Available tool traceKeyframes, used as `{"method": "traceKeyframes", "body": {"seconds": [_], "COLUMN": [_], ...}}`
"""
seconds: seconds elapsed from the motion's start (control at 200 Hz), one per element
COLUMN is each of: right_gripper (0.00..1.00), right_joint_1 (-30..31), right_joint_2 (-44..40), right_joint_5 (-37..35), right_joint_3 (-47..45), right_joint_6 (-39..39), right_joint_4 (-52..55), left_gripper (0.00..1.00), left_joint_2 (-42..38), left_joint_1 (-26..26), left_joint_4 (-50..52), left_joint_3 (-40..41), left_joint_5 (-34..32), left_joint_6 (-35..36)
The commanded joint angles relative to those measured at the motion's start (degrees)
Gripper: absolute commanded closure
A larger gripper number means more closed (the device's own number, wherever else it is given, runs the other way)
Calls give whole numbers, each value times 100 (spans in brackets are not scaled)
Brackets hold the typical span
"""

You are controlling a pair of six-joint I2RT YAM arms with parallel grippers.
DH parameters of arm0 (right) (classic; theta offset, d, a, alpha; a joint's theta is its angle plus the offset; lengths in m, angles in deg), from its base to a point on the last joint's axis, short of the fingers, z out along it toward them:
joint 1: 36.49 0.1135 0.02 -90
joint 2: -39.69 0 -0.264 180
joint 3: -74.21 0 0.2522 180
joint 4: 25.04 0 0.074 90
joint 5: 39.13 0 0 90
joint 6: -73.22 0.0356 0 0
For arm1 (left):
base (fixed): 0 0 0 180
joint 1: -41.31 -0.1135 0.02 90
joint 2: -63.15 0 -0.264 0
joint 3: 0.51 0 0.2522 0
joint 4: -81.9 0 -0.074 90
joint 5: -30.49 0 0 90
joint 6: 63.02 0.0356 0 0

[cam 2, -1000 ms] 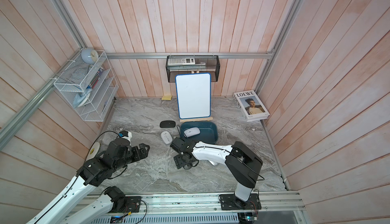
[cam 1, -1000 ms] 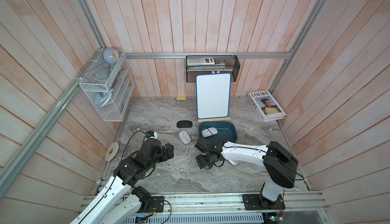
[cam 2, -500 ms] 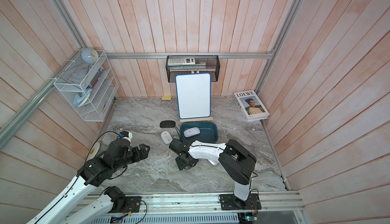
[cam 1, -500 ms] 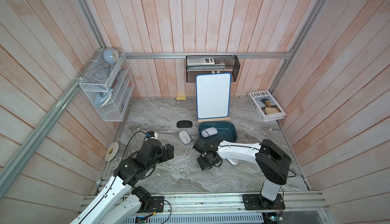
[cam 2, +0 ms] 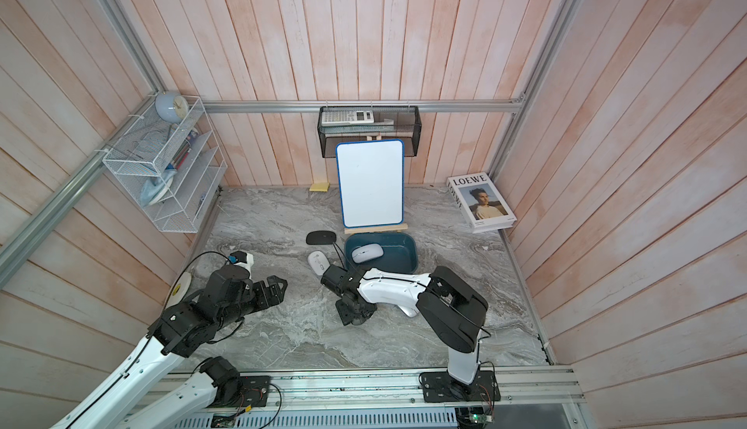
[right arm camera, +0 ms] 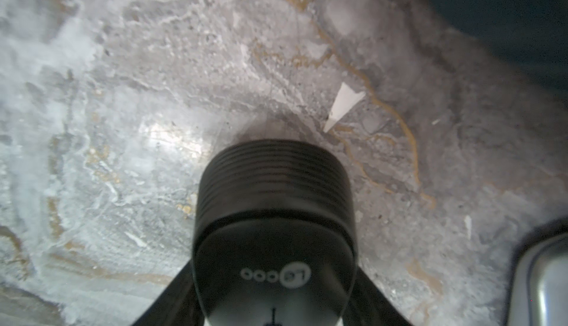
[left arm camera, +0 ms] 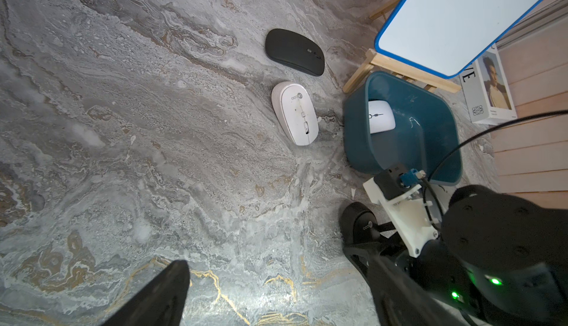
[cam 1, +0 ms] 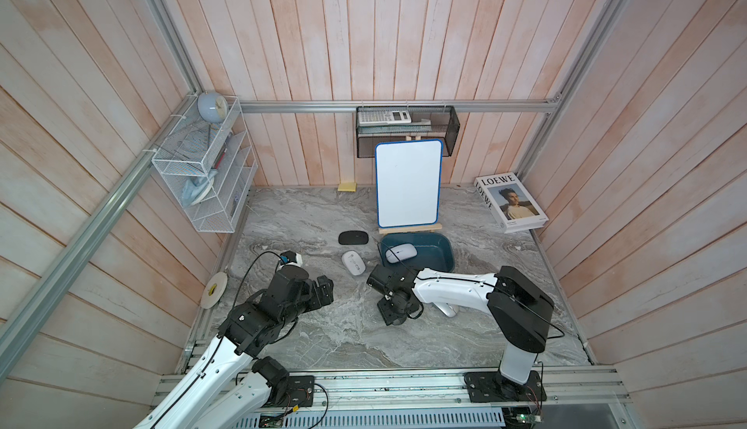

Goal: Put the mouse in the storage box
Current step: Pick up the mouse from the center of the board, then place the mouse in the storage box.

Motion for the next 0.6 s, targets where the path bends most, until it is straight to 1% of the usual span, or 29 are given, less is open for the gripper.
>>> {"method": "traceKeyframes", "body": {"seconds": [0.0,0.115,0.195,0.245,0.34,0.45,0.52,0.595], "right_gripper": [44,44,44,45,46,47,47,47], "right_joint_1": [28,-69,-331,-632,-1350,-2138,-2521,-2855], "right_joint_2": [-465,-822,-1084,-1247,-1534,-1743,-1739,-1574], "right_joint_5": [-121,-314,-478,-491,-252,144,331,406], "right_joint_3": [122,365,505,576,626,357,292,419], "right_joint_6": [9,-121,-167,-195,-237,-388,-475,-620], "right_joint_4": [195,474,608,656,670,272,176,281], "left_gripper": [4,4,4,4,4,4,4,4], "left_joint_2": [-25,-21,-17,-5,5,-13,-13,4], "left_joint_1": [-15,-17,-12,-21,-18,-25,-17,-21], "left_joint_4": [-114,-123,-131,-132,-123,-127,-123,-115], "left_joint_3": [82,99,92,99,86,94,77,79], "left_joint_5": [73,79,92,104,115,137,120,129], "left_joint_6": [104,104,104,113,114,119,130,130]}}
